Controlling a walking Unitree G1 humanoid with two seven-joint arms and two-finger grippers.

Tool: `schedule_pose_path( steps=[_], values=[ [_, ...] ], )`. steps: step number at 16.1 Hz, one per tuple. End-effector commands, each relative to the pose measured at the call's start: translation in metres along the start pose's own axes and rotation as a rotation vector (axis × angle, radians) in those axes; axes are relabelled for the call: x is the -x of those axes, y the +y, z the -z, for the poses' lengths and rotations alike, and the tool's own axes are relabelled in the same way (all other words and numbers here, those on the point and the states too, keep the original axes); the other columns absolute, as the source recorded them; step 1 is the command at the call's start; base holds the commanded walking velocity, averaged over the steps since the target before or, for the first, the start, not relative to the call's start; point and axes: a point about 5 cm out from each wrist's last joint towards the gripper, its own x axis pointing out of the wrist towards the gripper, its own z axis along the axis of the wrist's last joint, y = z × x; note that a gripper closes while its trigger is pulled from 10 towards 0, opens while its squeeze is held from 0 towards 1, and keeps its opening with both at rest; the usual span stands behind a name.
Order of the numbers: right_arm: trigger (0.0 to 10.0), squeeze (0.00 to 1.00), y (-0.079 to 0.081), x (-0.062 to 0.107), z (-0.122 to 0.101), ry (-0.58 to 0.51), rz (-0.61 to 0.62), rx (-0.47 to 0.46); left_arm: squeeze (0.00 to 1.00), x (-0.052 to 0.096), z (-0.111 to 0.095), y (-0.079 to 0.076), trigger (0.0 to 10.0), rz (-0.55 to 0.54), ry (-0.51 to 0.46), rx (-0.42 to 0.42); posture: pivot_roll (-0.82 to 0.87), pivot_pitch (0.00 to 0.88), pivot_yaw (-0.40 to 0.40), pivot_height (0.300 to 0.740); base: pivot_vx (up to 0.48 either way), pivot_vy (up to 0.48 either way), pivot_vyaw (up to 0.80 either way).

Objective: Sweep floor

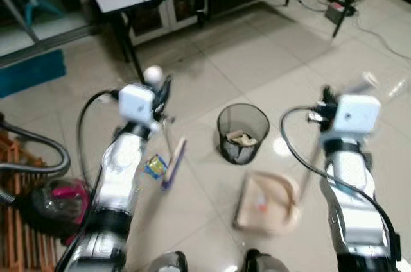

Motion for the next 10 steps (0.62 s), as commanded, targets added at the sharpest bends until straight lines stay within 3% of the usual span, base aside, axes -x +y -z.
schedule_pose_path(
  steps=[1,3,6,10],
  values=[
    [10.0,0.0,0.007,-0.002,0.004,0.044,-0.044,-0.068,0.0,0.008,-0.007,0.005,10.0,-0.036,0.032,-0.05,-0.04,0.074,0.044,0.74,0.0,0.0,0.0],
    [10.0,0.0,0.021,-0.002,0.012,0.103,-0.103,-0.13,0.0,0.02,-0.001,0.011,10.0,-0.117,0.118,-0.106,-0.02,0.065,0.034,0.74,0.0,0.0,0.0],
    [10.0,0.0,0.04,0.004,0.02,0.164,-0.187,-0.152,0.0,0.019,-0.013,0.009,10.0,-0.169,0.134,-0.12,-0.01,0.054,0.034,0.74,0.0,0.0,0.0],
    [10.0,0.0,0.046,0.006,0.021,0.15,-0.194,-0.154,0.0,0.016,-0.017,0.005,10.0,-0.194,0.157,-0.121,-0.02,0.046,0.047,0.74,0.217,0.0,0.7]
  ],
)
